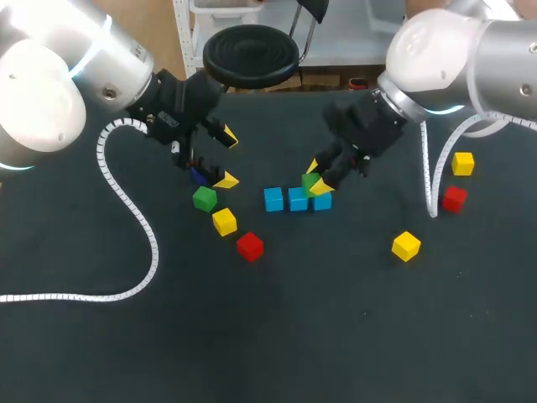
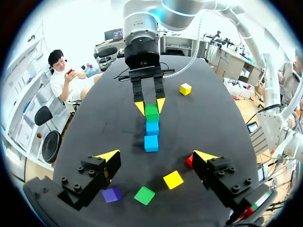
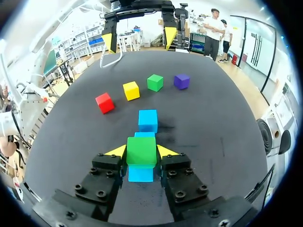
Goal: Place the blue cubes, place green cubes on the blue cubes, place the yellow cubes on the green cubes, then place the red cubes on the yellow cubes, and place purple cube on the red cubes.
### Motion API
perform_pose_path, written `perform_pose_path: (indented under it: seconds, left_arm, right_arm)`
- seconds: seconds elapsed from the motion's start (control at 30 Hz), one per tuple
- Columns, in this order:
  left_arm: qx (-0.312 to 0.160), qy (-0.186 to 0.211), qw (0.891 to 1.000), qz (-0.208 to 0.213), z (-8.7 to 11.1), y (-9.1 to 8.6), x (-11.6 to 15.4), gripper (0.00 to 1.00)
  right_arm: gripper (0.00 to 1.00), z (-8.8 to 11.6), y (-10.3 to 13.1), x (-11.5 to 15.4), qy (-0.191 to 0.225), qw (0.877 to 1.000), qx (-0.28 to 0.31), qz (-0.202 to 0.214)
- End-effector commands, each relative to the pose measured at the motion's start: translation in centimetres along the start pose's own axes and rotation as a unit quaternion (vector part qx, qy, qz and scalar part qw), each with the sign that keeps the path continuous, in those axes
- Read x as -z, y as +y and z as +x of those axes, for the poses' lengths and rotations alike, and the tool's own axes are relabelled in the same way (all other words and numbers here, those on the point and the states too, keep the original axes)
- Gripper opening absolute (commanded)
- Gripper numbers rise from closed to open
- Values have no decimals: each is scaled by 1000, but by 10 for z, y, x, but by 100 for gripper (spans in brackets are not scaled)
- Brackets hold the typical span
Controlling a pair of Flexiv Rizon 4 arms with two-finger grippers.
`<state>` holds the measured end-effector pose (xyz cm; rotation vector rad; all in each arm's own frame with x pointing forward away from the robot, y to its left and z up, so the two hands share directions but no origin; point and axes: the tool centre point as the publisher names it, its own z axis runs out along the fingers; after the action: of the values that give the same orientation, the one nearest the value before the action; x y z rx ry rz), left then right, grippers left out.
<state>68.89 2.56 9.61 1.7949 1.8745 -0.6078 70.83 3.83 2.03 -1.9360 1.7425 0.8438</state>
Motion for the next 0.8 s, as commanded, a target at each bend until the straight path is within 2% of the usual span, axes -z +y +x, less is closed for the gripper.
perform_pose_path:
  seconds: [0.03,0.37,0.4,0.43,0.5,0.53,0.57,0.8]
  left_arm:
    - [0,1,1000,2,0,2,0,100]
    - [0,1,1000,2,0,2,0,100]
    - [0,1,1000,2,0,2,0,100]
    - [0,1,1000,2,0,2,0,100]
    - [0,1,1000,2,0,2,0,100]
    - [0,1,1000,2,0,2,0,100]
    - [0,1,1000,2,0,2,0,100]
    - [0,1,1000,2,0,2,0,100]
  right_arm:
    - [0,0,2,-2,0,1000,0,2]
    - [0,3,1,-4,0,1000,-4,1]
    - [4,3,0,-5,0,1000,-4,0]
    - [22,2,0,-5,-1,1000,-3,-1]
    - [43,1,0,-5,-4,1000,-1,-2]
    - [77,1,0,-5,-4,1000,-1,-3]
    - [100,0,0,-5,-5,1000,-1,-3]
    - [100,-1,2,0,-11,1000,-1,4]
